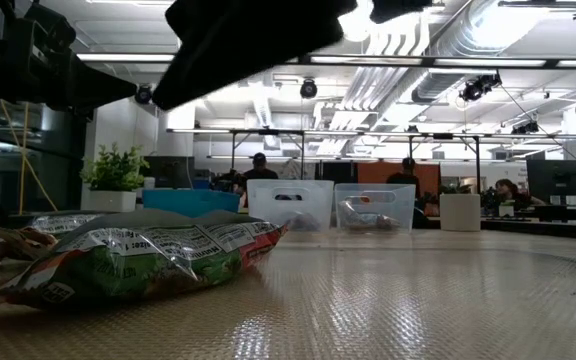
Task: Pick and place Granola Bars by type
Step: Put the bottom red granola bar into the left transparent bin
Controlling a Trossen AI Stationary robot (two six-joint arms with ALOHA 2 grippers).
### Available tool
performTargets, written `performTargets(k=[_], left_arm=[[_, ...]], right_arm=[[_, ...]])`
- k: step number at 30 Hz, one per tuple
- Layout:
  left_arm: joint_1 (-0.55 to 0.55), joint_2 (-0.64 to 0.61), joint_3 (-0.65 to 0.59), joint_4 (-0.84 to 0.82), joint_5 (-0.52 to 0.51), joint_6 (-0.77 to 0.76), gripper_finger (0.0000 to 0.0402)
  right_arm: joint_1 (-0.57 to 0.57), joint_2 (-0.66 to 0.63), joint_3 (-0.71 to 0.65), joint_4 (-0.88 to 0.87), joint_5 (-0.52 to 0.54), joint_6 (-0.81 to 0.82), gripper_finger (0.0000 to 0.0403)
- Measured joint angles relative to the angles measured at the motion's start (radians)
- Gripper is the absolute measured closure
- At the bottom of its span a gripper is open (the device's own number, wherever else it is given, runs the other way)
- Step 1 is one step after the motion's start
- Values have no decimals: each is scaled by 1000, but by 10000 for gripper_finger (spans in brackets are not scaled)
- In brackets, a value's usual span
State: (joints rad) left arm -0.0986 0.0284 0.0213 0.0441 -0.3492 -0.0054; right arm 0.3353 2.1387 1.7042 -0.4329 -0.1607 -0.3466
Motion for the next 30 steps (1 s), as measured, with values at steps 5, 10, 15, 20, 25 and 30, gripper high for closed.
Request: performTargets(k=[5, 10, 15, 20, 25, 30], left_arm=[[0, 0, 0, 0, 0, 0, 401], [0, 0, 0, 0, 0, 0, 401], [0, 0, 0, 0, 0, 0, 401], [0, 0, 0, 0, 0, 0, 401], [0, 0, 0, 0, 0, 0, 401], [0, 0, 0, 0, 0, 0, 401]], right_arm=[[20, 17, 0, -19, 27, -43, 265], [36, 24, -7, -25, 50, -96, 265], [46, 24, -54, -3, 46, -99, 265], [49, 24, -122, 59, 64, -88, 265], [49, 24, -154, 107, 108, -73, 265], [49, 24, -152, 122, 123, -74, 265]])
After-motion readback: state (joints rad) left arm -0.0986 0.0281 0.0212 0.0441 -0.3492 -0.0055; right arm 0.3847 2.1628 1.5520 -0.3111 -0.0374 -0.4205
